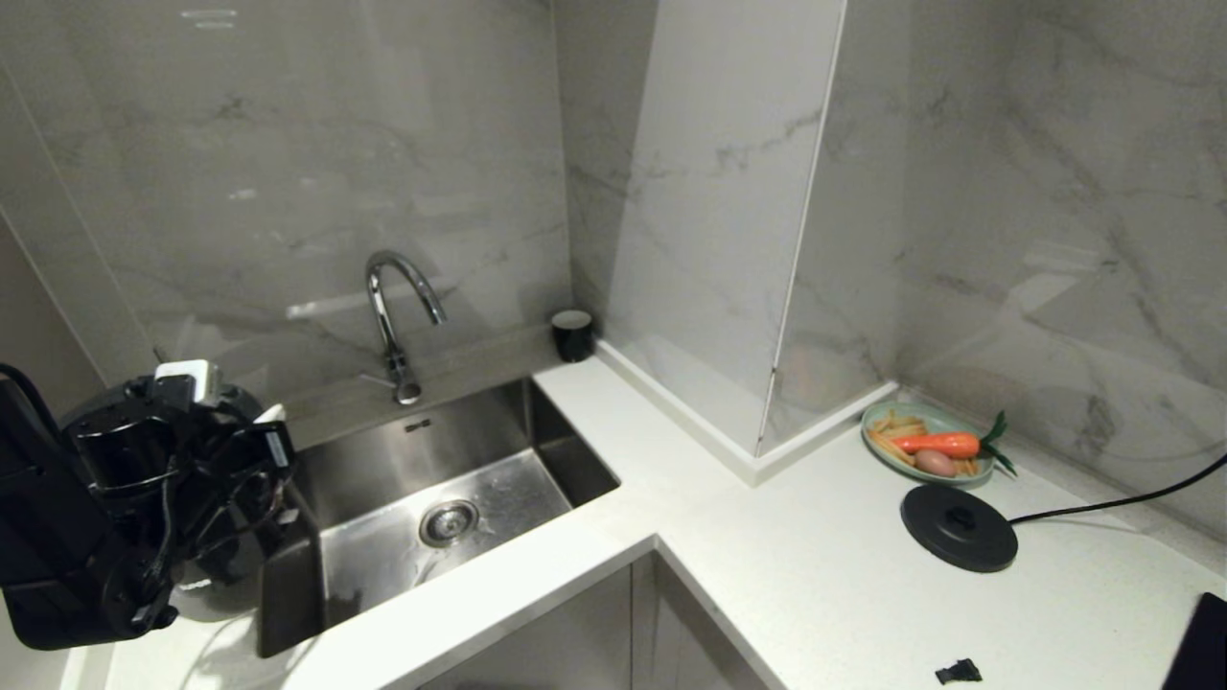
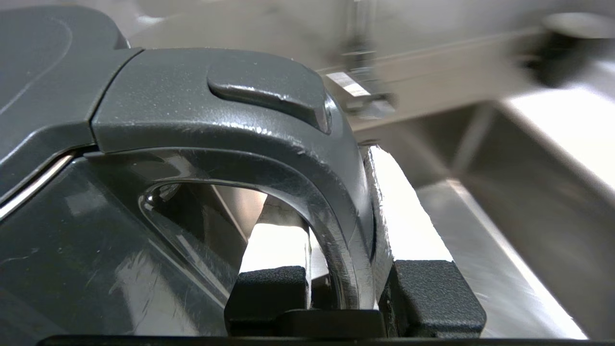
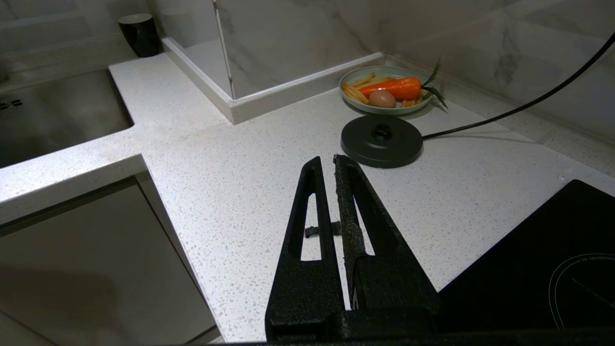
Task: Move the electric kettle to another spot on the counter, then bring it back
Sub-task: Place it on the power base
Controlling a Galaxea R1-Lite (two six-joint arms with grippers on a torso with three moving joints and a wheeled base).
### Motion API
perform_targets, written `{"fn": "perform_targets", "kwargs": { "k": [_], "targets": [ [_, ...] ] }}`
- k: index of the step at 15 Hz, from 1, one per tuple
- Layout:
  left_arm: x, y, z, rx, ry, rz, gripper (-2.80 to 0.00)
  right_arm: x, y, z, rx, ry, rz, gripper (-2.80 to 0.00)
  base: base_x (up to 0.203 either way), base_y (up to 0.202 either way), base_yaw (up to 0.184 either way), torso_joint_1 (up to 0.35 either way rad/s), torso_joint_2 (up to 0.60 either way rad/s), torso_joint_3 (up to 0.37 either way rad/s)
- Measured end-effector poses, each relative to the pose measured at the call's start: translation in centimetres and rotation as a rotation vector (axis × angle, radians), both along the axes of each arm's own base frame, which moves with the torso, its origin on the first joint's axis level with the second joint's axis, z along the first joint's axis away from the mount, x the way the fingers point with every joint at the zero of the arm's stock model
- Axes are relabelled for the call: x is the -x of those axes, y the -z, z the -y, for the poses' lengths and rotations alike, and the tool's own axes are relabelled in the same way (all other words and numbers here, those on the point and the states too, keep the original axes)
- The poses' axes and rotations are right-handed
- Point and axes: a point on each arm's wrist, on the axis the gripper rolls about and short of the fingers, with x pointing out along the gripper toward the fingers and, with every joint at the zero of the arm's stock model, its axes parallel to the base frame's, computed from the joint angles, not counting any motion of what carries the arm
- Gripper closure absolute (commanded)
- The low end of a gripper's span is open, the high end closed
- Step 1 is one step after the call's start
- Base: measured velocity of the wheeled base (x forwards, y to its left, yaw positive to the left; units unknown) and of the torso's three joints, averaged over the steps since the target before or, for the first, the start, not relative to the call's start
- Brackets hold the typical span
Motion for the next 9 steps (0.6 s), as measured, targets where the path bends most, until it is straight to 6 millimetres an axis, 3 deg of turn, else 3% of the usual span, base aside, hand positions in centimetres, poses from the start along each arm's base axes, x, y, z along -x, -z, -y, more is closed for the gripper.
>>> {"fn": "perform_targets", "kwargs": {
  "k": [5,9],
  "targets": [
    [1.4,-2.2,4.0,0.008,0.109,0.01,0.0,0.0,0.0,0.0,0.0,0.0,0.0,0.0,0.0,0.0,0.0,0.0,0.0,0.0],
    [2.3,-2.9,8.0,0.038,0.217,0.006,0.0,0.0,0.0,0.0,0.0,0.0,0.0,0.0,0.0,0.0,0.0,0.0,0.0,0.0]
  ]
}}
